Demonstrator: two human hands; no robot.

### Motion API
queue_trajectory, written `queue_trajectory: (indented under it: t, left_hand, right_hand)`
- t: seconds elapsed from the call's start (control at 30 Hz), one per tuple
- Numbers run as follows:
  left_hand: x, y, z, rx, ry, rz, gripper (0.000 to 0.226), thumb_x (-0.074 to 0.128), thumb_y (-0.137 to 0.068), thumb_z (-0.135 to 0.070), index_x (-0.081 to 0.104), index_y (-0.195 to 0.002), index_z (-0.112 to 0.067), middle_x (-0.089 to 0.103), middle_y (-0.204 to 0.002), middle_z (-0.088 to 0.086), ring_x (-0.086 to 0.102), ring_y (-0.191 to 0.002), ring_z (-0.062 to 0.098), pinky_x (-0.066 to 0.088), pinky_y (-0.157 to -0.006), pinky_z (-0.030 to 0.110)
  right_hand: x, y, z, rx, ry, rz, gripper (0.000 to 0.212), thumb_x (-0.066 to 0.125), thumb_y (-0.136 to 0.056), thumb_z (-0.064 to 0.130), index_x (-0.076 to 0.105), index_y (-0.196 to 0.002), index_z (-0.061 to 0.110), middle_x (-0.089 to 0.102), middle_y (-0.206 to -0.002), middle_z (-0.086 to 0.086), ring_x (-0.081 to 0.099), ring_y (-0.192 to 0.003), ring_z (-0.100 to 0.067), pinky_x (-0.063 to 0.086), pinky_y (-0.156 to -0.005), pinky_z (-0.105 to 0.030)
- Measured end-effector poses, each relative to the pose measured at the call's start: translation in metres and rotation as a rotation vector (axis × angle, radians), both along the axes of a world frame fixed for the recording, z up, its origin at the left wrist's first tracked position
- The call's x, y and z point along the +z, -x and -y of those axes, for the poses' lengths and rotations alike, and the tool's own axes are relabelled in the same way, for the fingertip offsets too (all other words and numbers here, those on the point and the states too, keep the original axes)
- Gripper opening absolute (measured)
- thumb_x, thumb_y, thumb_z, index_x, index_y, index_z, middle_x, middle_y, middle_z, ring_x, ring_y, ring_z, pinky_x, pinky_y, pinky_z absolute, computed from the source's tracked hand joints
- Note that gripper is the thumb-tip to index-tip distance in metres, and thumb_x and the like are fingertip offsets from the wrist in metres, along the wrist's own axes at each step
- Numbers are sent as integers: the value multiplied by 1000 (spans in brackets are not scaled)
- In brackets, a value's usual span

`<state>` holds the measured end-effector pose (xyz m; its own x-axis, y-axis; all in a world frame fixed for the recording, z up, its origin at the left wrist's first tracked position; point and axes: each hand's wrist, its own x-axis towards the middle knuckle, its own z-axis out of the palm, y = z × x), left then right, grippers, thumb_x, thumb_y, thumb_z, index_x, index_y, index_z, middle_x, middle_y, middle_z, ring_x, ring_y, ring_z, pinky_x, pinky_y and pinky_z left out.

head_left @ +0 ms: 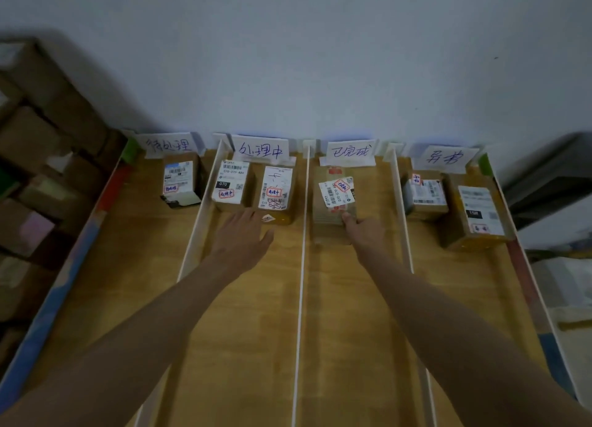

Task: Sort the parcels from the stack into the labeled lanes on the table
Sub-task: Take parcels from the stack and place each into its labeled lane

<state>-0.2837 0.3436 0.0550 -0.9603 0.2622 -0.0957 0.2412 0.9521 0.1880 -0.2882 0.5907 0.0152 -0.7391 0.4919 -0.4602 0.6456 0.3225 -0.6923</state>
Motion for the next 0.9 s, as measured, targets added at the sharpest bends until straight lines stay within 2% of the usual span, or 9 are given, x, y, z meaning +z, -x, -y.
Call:
queue_trajectory:
  t: [0.17,0.33,0.43,0.53,0.67,0.8,0.9]
  left_hand:
    - [-15,-5,12,18,2,12,46,47,-98,-41,51,-133,-11,55,-132,7,46,-126,25,35,-106,36]
    - [-15,-10,19,22,43,47,51,44,-100,-41,45,-140,-10,51,-138,8,43,-130,24,31,-110,36]
    - [-2,-12,22,31,55,38,49,43,-100,-43,48,-137,-11,52,-136,8,45,-127,26,32,-108,37]
    - [20,-17,29,36,46,-1,45,43,-99,-43,52,-131,-11,56,-130,9,49,-123,26,35,-106,38]
    - [59,-34,50,47,50,-89,40,43,-99,-41,58,-120,-9,60,-121,10,52,-115,26,39,-101,39]
    - [101,-68,87,80,13,-158,41,40,-100,-40,59,-122,-10,60,-124,11,52,-119,27,41,-101,41]
    - [127,-107,126,104,40,-218,42,41,-100,-40,59,-124,-10,60,-125,11,51,-120,28,37,-103,40]
  right_hand:
    - [-19,17,11,9,28,29,56,57,-96,44,68,-107,-9,68,-109,-25,63,-107,-39,52,-93,-47]
    - [-2,16,14,113,-30,23,58,40,-104,41,61,-121,-9,61,-124,-26,55,-118,-40,45,-102,-47]
    - [25,1,15,214,-192,-81,46,42,-105,31,50,-134,-3,55,-134,-21,50,-125,-36,43,-100,-41]
    - [55,-15,22,405,-402,-206,42,43,-103,27,47,-138,4,54,-133,-15,50,-122,-31,46,-97,-42]
    - [100,-36,50,561,-639,-300,49,41,-103,34,39,-147,12,45,-148,-9,41,-136,-27,36,-112,-43]
    - [139,-70,91,629,-698,-360,51,32,-104,41,39,-146,13,37,-155,-10,27,-146,-28,23,-119,-45]
    - [162,-100,128,690,-738,-396,53,27,-105,44,34,-149,16,35,-155,-8,25,-147,-27,21,-120,-47]
